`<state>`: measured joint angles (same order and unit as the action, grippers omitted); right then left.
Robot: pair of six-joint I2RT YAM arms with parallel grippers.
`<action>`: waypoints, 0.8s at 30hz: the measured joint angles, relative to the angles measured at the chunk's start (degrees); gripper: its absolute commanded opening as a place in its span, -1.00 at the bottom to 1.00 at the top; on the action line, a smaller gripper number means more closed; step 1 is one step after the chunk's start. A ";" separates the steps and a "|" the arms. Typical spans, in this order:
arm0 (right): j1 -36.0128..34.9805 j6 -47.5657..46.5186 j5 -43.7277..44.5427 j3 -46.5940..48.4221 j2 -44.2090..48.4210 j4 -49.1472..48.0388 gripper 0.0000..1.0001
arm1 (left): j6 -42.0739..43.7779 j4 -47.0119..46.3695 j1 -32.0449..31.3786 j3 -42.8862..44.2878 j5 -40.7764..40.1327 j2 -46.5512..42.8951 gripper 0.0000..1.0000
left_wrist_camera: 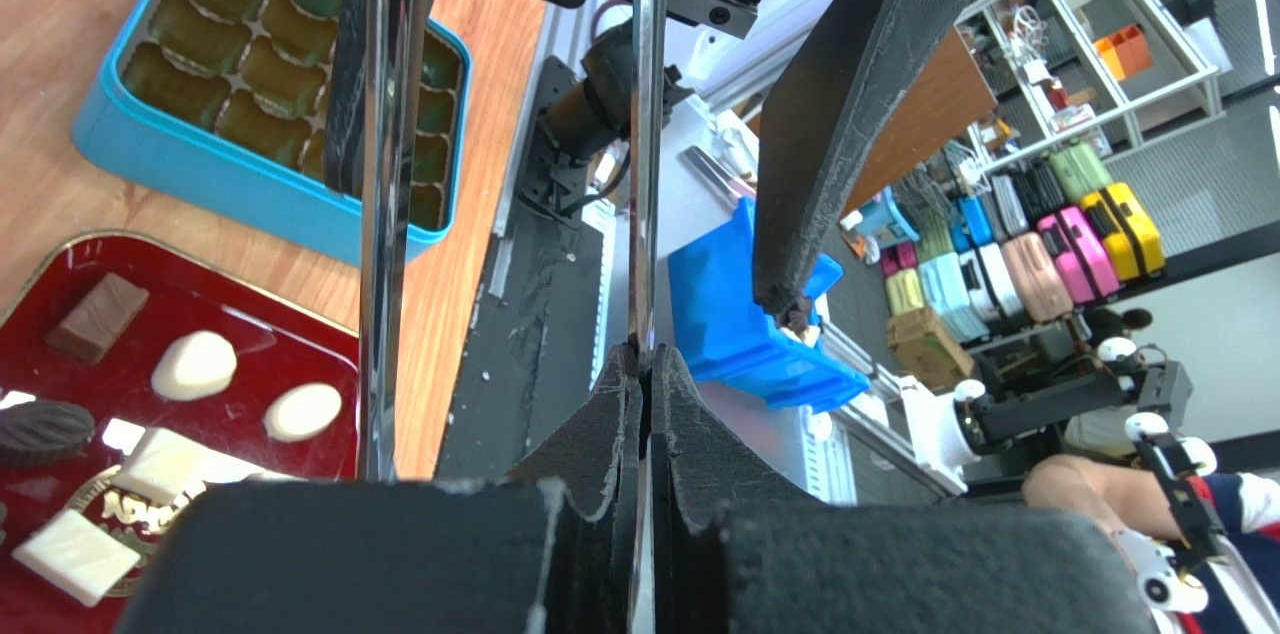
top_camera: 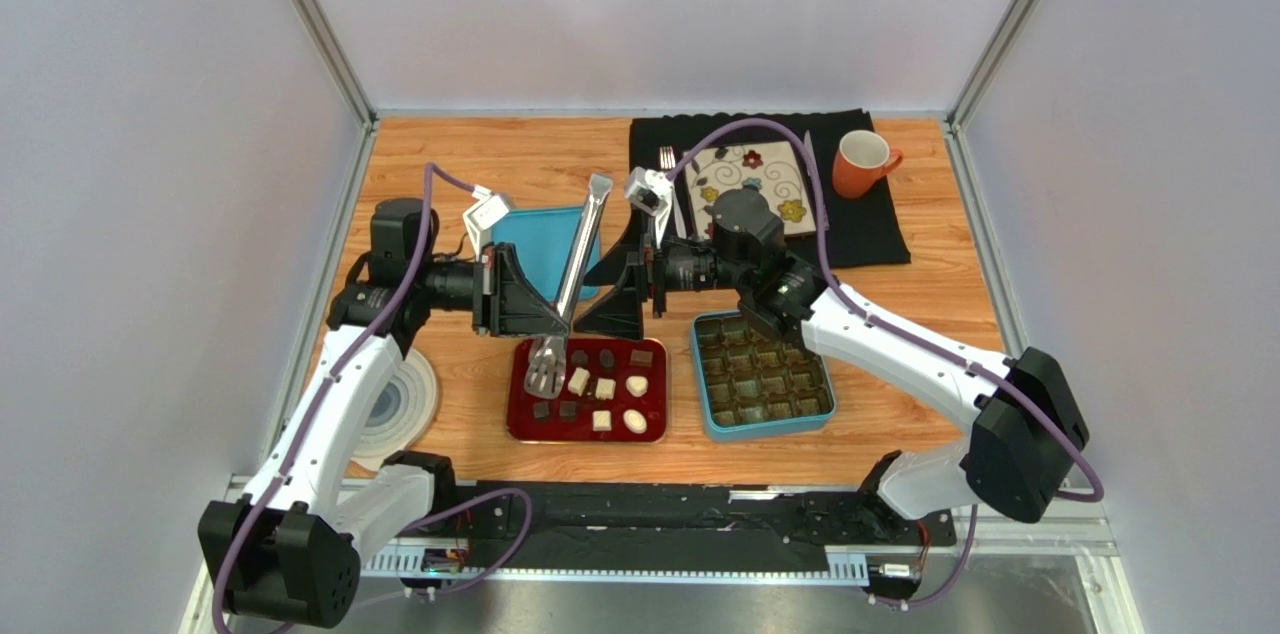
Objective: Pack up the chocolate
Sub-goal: Pick up the clamp at the center of the board.
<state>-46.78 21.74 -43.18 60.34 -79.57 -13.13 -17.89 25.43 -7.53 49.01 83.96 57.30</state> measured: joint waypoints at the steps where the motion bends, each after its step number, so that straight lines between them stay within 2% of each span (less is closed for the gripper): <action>1: 0.00 0.37 -0.68 0.81 -0.63 -0.11 0.99 | -0.63 -0.87 0.00 0.00 0.02 -0.13 -1.00; 6: 0.00 2.34 -1.70 2.25 -2.36 -2.95 0.96 | -2.38 -3.15 -0.35 -0.07 0.02 -0.79 -1.00; 9: 0.00 3.67 -1.66 2.32 -3.26 -5.11 0.88 | -3.32 -4.70 -0.66 -1.01 0.09 -1.64 -1.00; 15: 0.00 5.25 -0.28 2.32 -4.13 -7.41 0.63 | -5.53 -6.73 -0.74 -2.58 0.17 -2.25 -1.00; 16: 0.00 5.35 0.00 2.32 -4.15 -7.67 0.52 | -5.99 -7.23 -0.74 -2.60 0.17 -2.27 -1.00; 24: 0.00 5.53 1.27 2.75 -4.15 -7.63 0.09 | -8.22 -10.36 -0.76 -2.75 0.20 -2.99 -1.00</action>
<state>-46.78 27.27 -41.91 63.09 -83.72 -20.75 -26.11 15.07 -8.29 46.26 84.16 54.30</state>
